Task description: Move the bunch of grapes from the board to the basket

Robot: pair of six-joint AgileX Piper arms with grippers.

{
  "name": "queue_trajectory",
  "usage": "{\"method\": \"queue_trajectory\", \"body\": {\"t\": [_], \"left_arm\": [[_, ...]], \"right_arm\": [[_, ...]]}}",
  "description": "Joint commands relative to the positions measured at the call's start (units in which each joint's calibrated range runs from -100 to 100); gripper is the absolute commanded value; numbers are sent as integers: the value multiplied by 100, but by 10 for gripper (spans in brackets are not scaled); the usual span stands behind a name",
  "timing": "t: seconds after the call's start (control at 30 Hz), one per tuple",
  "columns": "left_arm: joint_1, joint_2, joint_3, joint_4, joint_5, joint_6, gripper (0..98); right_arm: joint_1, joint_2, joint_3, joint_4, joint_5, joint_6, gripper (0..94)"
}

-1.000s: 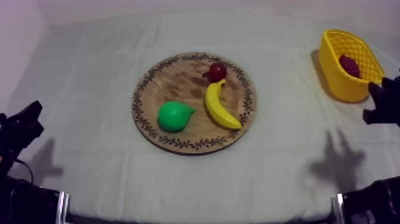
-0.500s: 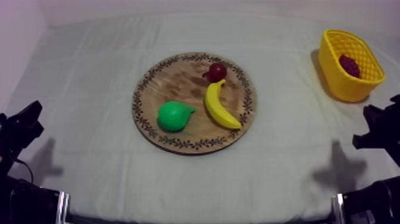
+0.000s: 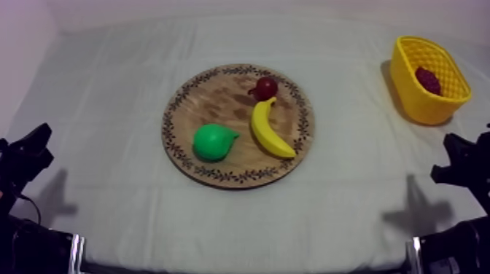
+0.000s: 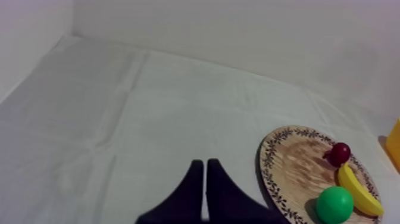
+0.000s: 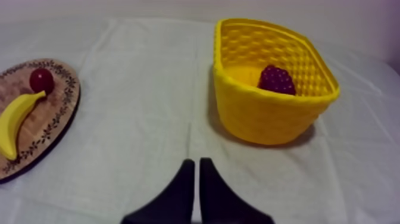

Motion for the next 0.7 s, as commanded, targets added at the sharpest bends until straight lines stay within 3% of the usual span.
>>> {"method": "queue_trajectory", "body": {"t": [0.0,0.23,0.67], "left_arm": [[-2,0,-4,-2,-4,0,1],[-2,0,-4,-2,-4,0,1],[-2,0,-4,-2,-4,0,1]], "right_arm": [[-12,3,9,9,12,215,38],[-132,0,21,2,23,678,9],[-349,-7,22,1,24,723,6]]}}
